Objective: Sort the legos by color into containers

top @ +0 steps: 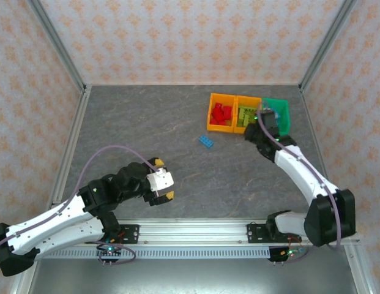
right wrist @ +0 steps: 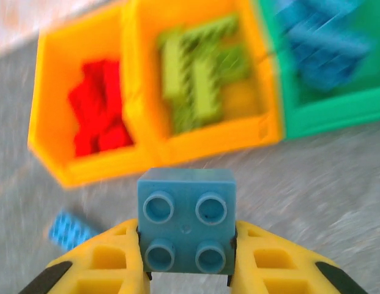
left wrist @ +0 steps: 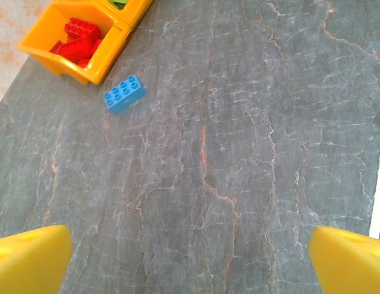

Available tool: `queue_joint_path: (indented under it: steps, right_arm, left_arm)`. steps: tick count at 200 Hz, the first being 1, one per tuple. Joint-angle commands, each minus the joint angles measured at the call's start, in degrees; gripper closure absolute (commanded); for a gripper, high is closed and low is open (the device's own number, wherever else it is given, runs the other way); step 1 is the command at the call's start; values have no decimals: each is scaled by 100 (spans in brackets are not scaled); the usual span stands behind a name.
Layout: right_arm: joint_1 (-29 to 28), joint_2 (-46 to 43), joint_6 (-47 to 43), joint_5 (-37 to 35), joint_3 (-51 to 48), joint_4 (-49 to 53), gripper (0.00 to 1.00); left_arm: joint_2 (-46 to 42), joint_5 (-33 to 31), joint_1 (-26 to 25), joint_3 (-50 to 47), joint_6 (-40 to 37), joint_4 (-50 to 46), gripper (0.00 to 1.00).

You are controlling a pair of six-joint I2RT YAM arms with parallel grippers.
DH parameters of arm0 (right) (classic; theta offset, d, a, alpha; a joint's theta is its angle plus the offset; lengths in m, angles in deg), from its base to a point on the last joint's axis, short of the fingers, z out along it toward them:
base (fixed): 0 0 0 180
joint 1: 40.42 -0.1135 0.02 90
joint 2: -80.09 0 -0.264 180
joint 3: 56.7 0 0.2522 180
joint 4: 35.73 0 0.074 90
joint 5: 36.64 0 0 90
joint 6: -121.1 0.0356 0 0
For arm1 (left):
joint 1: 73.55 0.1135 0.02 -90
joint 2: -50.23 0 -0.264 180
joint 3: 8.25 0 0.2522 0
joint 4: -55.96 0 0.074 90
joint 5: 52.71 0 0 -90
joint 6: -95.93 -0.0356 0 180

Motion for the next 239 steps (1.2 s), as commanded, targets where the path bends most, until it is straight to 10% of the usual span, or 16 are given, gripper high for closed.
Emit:
queue_joint_path:
  steps: [1,48,67,90,126,175,203,239]
  right_arm:
    - [690,327,453,-215,437,15,76]
    - [1592,2650,434,-135,2456,603,76]
    - [1662,3189,466,-365,3113,926,62]
    - [1670,3284,451,-412,3459,1163,40]
    - [1587,2458,391,463,2832,1142,37]
    - [-304,1174,-1067,1289,1541,924,31]
    - [-1636,1494,-2025,163,1547,1152,20]
    - [-1989,2555,-2396,233,2027,1297,19]
  left_arm:
    - [-63,-383,88,-43,250,248,0]
    - [-268,-928,239,15,629,416,0]
    - [-366,-1107,243,6,668,420,0]
    - [-440,-1219,243,-24,668,445,0]
    - [-378,-1247,286,23,670,451,0]
    - [-402,-1102,518,6,809,639,0]
    - [-328,-991,587,23,793,620,0]
    - [-275,-942,609,51,757,528,0]
